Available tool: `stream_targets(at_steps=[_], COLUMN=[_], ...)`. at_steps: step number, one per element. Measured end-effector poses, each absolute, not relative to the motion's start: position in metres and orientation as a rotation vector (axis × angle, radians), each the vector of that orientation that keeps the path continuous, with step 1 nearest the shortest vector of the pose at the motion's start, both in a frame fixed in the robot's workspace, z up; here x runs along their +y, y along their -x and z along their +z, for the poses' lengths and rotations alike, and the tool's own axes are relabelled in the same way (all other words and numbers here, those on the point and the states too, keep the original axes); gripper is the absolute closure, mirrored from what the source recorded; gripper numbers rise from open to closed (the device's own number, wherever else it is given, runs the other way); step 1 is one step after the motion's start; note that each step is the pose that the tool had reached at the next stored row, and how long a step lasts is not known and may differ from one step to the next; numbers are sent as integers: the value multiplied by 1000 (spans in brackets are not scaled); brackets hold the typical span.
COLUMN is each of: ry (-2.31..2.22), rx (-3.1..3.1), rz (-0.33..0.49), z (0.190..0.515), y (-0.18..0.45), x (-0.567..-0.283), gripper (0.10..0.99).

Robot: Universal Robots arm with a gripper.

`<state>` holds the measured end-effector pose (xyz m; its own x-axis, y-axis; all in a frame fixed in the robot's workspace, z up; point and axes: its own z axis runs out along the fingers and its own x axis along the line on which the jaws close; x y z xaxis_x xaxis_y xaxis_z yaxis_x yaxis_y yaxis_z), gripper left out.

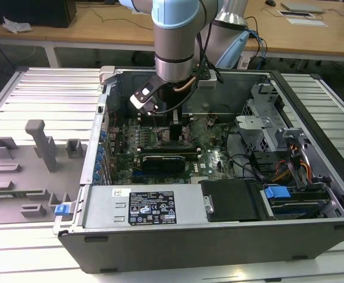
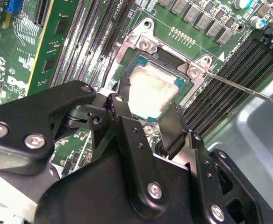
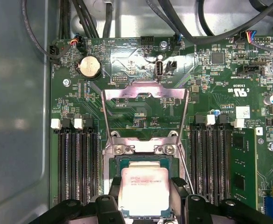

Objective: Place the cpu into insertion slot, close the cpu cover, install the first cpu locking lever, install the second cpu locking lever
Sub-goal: 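Place the cpu into insertion slot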

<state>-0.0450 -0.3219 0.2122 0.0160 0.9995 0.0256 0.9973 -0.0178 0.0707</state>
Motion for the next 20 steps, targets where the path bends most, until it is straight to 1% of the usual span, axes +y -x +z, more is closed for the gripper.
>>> stream_targets(at_steps=[3,9,10,20], ry=[-2216,-2216,-2216,-2216], rx=[2178,2178,2178,2178], rz=[105,105,105,105], z=[212,213,213,217], y=[45,45,45,45], x=[-322,-322,-322,-322], gripper=[576,945,980,980])
